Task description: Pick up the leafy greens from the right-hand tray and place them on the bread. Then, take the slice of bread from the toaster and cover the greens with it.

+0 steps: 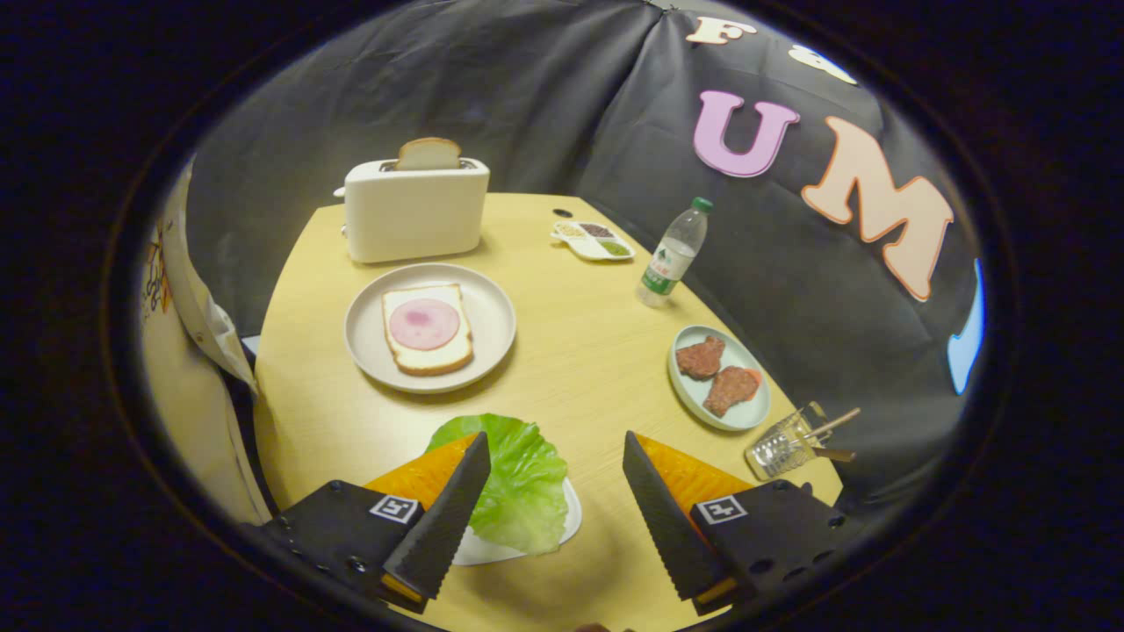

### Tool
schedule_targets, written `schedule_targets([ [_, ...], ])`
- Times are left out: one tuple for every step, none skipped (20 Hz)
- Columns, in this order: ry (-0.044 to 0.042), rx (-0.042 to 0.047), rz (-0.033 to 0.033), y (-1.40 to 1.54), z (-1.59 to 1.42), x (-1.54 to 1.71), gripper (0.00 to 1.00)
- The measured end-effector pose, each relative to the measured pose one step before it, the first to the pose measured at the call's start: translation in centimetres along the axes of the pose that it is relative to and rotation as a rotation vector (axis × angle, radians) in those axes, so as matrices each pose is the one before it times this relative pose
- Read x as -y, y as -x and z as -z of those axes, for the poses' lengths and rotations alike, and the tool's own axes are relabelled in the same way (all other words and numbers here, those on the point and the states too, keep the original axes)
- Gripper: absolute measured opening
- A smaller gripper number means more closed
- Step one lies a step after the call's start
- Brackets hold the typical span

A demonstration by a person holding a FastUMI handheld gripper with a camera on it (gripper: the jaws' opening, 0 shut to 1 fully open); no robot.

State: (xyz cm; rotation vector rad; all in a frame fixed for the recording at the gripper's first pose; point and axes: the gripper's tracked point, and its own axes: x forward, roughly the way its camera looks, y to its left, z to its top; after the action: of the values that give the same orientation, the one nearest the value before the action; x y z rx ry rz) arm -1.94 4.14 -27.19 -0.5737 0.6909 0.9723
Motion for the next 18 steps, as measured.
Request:
schedule_targets([
  [0.00928,-0.01488,-0.01598,-0.285,0.484,-0.331,0.98],
  [0.00943,-0.01354,-0.01282,-0.373,0.314,-0.292,0.98],
  [0.00518,-0.01386,-0.01566,-0.609,0.532,-0.323,0.98],
  [0.00296,-0.01398,-0.01425,-0.395,0.411,-0.314,0.99],
  [0.00345,-0.01255,-0.01281,-0.465,0.297,-0.211,0.98],
  [0.00186,-0.01221,-0.01224,-0.430,0.312,-0.175,0.98],
  [-0.00025,-0.01204,-0.01405,-0.522,0.378,-0.242,0.98],
  [0.00080,-0.01024,-0.01664,-0.395,0.318,-0.299,0.98],
  [0.00340,-0.01738,-0.00538,-0.518,0.621,0.094,0.98],
  [0.00137,-0.01637,-0.01146,-0.408,0.480,-0.122,0.98],
  [0.00178,-0.01678,-0.00853,-0.434,0.518,-0.181,0.98],
  [0.00294,-0.01575,-0.00735,-0.278,0.475,-0.101,0.99],
  [0.00233,-0.01460,-0.00736,-0.359,0.409,-0.092,0.99],
  [0.00134,-0.01307,-0.00778,-0.325,0.307,-0.097,0.99],
  [0.00289,-0.00748,-0.00715,-0.365,0.298,-0.138,0.99],
  [0.00071,-0.01299,-0.00325,-0.256,0.309,-0.029,0.99],
  [-0.00329,-0.01257,-0.00657,-0.206,0.266,-0.100,0.99],
  [-0.00341,-0.01203,-0.00435,-0.239,0.366,-0.028,0.99],
])
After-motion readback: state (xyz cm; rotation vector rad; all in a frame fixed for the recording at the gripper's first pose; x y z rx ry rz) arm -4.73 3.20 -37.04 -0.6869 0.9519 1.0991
